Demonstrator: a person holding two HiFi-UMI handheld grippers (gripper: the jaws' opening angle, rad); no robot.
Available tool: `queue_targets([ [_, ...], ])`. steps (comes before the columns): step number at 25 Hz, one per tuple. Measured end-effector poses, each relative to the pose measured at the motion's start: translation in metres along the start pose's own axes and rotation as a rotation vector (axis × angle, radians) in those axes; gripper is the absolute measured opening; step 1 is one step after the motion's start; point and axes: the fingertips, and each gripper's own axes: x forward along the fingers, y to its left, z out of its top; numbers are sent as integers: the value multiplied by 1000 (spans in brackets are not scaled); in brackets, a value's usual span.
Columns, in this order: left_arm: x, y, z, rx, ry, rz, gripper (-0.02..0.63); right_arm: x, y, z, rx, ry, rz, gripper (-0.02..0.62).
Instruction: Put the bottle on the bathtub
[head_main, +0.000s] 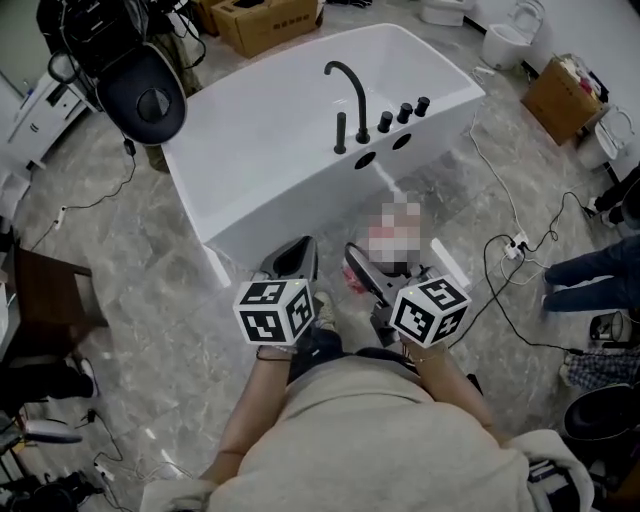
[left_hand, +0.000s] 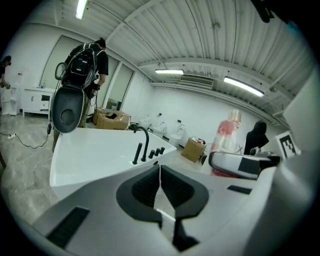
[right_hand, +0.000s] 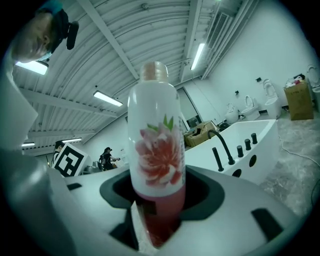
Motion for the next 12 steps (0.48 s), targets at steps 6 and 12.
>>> queue_targets([
  [6, 61, 51, 52, 18, -4, -13, 11, 80, -32, 36, -10, -4, 1, 227],
  [12, 93, 80, 77, 29, 8, -34, 11, 121, -48, 52, -3, -4, -20, 227],
])
